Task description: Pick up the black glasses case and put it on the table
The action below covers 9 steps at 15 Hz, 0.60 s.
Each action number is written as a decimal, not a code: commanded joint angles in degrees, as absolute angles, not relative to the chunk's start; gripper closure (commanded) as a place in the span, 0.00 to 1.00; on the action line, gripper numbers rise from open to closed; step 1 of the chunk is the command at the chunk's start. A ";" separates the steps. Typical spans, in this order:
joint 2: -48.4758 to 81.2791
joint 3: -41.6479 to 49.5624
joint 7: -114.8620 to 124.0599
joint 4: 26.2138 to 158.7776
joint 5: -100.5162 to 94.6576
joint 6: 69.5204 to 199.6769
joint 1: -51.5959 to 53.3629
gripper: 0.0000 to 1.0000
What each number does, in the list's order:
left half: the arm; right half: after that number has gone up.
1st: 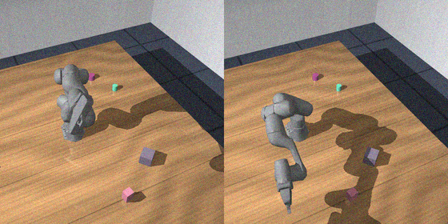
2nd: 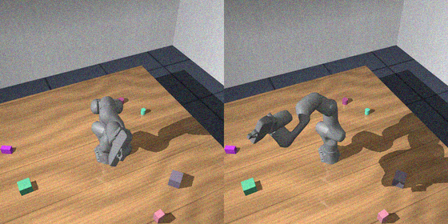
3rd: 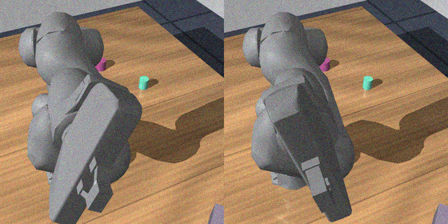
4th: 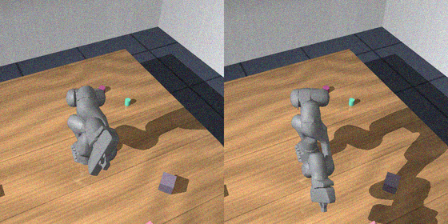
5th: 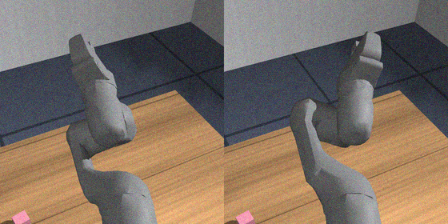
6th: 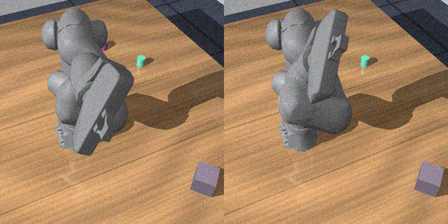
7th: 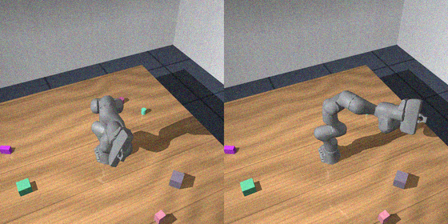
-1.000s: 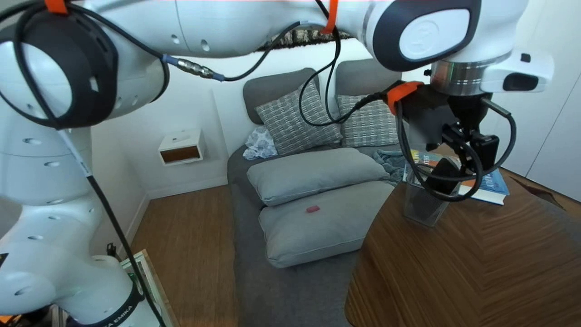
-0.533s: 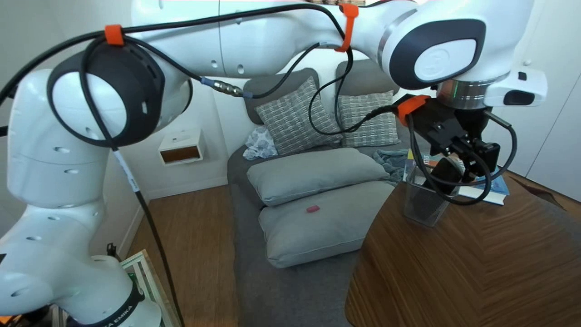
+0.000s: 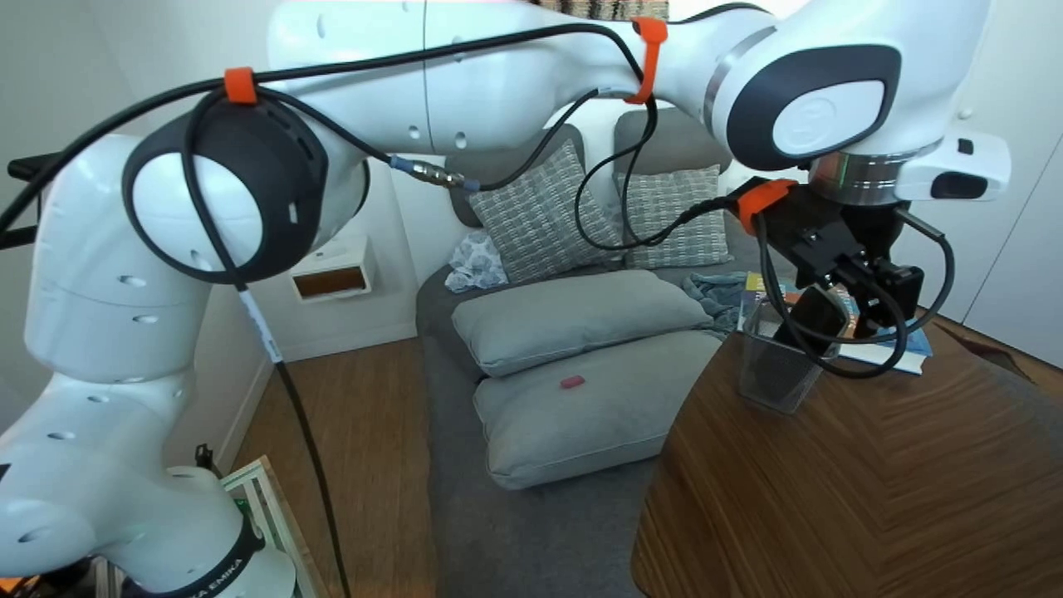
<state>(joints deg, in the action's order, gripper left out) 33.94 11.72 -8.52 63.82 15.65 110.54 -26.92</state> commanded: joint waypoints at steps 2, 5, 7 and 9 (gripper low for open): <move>34.67 12.03 -6.87 60.83 15.88 104.02 -27.81 0.00; 34.82 12.43 -6.96 59.87 15.45 100.81 -27.98 0.00; 35.34 12.10 -8.36 59.06 16.30 100.61 -28.56 0.00; 35.86 11.98 -9.47 58.37 16.18 100.35 -28.82 0.00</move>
<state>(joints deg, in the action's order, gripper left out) 33.98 12.40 -8.16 61.89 15.62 102.58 -27.75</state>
